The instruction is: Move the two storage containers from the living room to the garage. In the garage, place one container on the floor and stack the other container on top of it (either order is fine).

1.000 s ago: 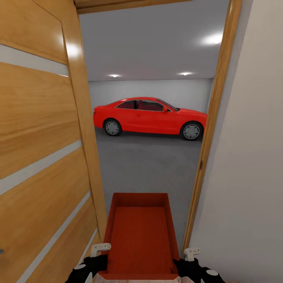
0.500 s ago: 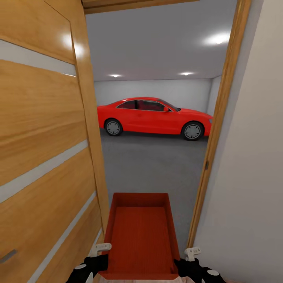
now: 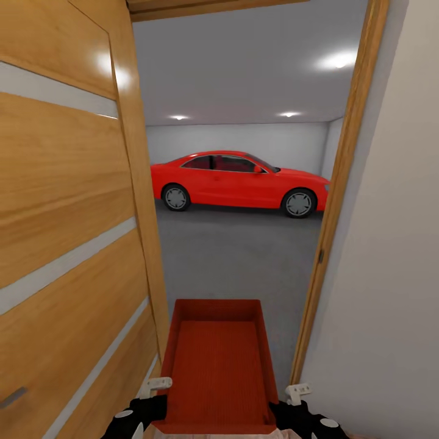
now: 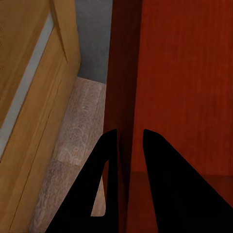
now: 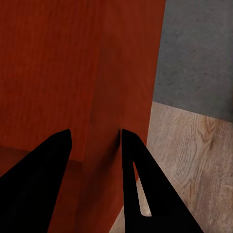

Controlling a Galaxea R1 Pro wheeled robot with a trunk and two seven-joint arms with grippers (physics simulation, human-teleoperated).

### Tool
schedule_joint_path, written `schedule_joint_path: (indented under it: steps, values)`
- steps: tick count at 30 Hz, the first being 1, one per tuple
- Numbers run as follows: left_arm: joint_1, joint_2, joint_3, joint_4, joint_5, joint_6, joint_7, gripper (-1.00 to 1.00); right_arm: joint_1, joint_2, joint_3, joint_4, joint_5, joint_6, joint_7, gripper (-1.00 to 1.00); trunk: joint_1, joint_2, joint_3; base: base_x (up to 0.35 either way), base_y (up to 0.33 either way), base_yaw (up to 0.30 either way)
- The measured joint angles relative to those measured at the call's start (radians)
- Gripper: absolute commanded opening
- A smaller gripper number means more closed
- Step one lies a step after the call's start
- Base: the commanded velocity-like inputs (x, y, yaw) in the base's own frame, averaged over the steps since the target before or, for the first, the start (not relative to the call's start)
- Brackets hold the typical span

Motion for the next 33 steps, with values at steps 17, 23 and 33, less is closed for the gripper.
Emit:
schedule_joint_path:
  steps: [17,23,33]
  values:
    - [0.000,-0.001,0.001,-0.002,-0.002,0.006,0.000,-1.00,0.000,-0.001,-0.001,0.000,0.000,0.003,0.002,-1.00,0.000,0.000,0.000,0.000,0.000,-0.179]
    - [0.000,-0.004,0.003,-0.005,-0.007,0.007,0.000,-1.00,0.000,-0.003,-0.004,-0.001,0.001,0.003,0.006,-1.00,0.000,0.000,0.000,0.000,0.000,-0.272]
    - [0.000,-0.006,0.004,-0.005,-0.009,0.006,0.000,-1.00,0.000,-0.004,-0.005,-0.001,0.001,0.002,0.008,-1.00,0.000,0.000,0.000,0.000,0.000,-0.195]
